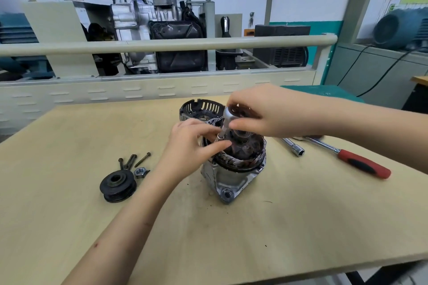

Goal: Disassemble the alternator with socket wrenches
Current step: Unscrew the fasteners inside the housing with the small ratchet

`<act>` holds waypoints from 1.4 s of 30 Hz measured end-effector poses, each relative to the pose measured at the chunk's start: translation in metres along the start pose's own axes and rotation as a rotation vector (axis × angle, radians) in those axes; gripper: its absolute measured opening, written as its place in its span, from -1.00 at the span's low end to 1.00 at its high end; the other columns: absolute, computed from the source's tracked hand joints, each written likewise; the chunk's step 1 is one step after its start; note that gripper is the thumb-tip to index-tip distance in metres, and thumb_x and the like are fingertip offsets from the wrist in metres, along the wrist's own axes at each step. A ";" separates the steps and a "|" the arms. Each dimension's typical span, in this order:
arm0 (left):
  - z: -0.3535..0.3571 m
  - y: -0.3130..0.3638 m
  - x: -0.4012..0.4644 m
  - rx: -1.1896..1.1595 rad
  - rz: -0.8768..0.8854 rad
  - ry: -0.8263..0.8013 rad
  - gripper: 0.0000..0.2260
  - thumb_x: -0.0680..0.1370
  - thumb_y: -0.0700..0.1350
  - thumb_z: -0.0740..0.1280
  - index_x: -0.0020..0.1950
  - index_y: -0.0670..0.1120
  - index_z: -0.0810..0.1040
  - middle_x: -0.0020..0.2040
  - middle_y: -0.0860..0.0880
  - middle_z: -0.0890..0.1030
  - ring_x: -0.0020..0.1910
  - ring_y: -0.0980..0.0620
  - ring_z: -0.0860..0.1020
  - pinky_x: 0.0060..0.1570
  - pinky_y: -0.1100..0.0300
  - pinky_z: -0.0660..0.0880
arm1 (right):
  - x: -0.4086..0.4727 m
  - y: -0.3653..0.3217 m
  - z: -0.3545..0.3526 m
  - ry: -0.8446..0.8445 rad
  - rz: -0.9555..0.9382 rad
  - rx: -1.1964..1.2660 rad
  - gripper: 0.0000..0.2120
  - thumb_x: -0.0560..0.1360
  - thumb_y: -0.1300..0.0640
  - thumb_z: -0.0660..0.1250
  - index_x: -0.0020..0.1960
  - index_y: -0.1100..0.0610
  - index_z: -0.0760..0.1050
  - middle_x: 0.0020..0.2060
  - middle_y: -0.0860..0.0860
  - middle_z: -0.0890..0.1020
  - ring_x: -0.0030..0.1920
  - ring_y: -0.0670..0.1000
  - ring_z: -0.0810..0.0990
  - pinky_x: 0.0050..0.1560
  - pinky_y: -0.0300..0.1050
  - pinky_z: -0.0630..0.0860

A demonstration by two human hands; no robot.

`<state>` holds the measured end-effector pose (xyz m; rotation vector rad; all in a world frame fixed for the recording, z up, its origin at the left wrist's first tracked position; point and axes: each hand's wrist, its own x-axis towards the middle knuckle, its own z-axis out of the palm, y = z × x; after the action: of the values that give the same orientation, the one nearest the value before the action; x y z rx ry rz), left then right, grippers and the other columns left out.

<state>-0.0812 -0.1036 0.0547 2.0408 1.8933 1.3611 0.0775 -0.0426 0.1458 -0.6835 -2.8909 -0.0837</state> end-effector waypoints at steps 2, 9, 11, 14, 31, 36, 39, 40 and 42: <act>-0.006 -0.006 -0.001 -0.145 -0.081 -0.110 -0.83 0.42 -0.04 0.43 -0.01 0.11 0.59 -0.02 0.17 0.55 0.11 0.18 0.46 0.13 0.38 0.33 | 0.000 0.002 -0.001 -0.033 -0.009 0.026 -0.76 0.54 0.00 0.18 0.16 0.08 0.39 0.00 0.00 0.52 -0.01 0.02 0.46 0.00 -0.07 0.37; 0.001 -0.005 -0.002 0.093 0.053 0.088 -0.90 0.36 -0.04 0.48 -0.23 -0.03 0.63 -0.30 0.28 0.50 -0.12 0.29 0.41 0.05 0.38 0.20 | 0.003 -0.002 0.003 0.084 0.073 -0.002 -0.65 0.52 -0.15 0.14 0.00 0.14 0.41 -0.33 -0.10 0.40 -0.35 -0.12 0.35 -0.40 -0.27 0.21; 0.000 -0.006 -0.004 0.035 0.045 0.047 -0.88 0.39 -0.09 0.47 -0.09 -0.05 0.65 -0.22 0.28 0.51 -0.06 0.18 0.46 0.07 0.30 0.26 | 0.003 -0.001 0.002 0.046 0.008 0.022 -0.72 0.53 -0.06 0.17 0.10 0.11 0.42 -0.19 -0.08 0.48 -0.21 -0.06 0.42 -0.26 -0.22 0.29; -0.002 -0.004 -0.005 -0.083 0.031 -0.033 -0.89 0.43 -0.17 0.44 -0.06 -0.08 0.65 -0.22 0.20 0.54 -0.11 0.13 0.51 0.01 0.31 0.35 | 0.003 -0.002 0.000 -0.005 -0.037 0.055 -0.76 0.54 0.01 0.18 0.15 0.10 0.42 0.00 -0.02 0.54 -0.03 0.00 0.47 -0.06 -0.13 0.35; 0.008 -0.001 -0.002 0.254 0.134 0.156 -0.79 0.38 -0.04 0.48 -0.17 -0.17 0.60 -0.27 0.01 0.59 -0.19 -0.01 0.49 0.08 0.28 0.12 | 0.001 -0.013 0.000 0.088 0.097 0.090 -0.56 0.44 -0.21 0.20 -0.15 0.20 0.50 -0.41 0.00 0.53 -0.43 -0.09 0.41 -0.46 -0.25 0.29; 0.005 -0.004 -0.006 0.157 0.122 0.134 -0.86 0.41 -0.08 0.46 -0.15 -0.14 0.62 -0.24 0.07 0.59 -0.13 0.02 0.53 0.27 0.16 0.10 | 0.000 -0.012 -0.002 0.046 0.016 0.036 -0.68 0.54 0.00 0.21 0.24 0.09 0.43 -0.10 -0.05 0.55 -0.14 -0.02 0.45 -0.19 -0.16 0.29; 0.014 0.001 -0.005 0.377 0.103 0.204 -0.75 0.39 0.03 0.46 -0.24 -0.15 0.57 -0.32 0.01 0.59 -0.17 0.01 0.51 0.22 0.20 0.02 | -0.001 -0.016 0.000 0.089 0.069 -0.010 -0.64 0.51 -0.14 0.19 -0.03 0.16 0.48 -0.28 0.00 0.55 -0.27 0.02 0.48 -0.30 -0.11 0.32; 0.016 0.002 -0.005 0.403 0.094 0.208 -0.73 0.39 0.05 0.45 -0.24 -0.15 0.55 -0.33 0.02 0.58 -0.18 0.01 0.51 0.21 0.21 0.01 | -0.002 -0.017 0.001 0.104 0.094 0.031 -0.62 0.49 -0.16 0.20 -0.11 0.18 0.47 -0.36 0.00 0.54 -0.33 0.01 0.50 -0.36 -0.13 0.35; 0.016 0.003 -0.005 0.349 0.079 0.211 -0.74 0.38 0.06 0.45 -0.25 -0.11 0.52 -0.33 0.07 0.55 -0.18 0.03 0.51 0.18 0.26 0.01 | -0.004 -0.018 0.004 0.122 0.079 0.070 -0.65 0.49 -0.12 0.22 -0.08 0.19 0.49 -0.32 0.01 0.56 -0.30 0.00 0.51 -0.37 -0.16 0.30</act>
<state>-0.0684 -0.1006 0.0435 2.2196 2.3062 1.3957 0.0722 -0.0597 0.1415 -0.7515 -2.7339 -0.0127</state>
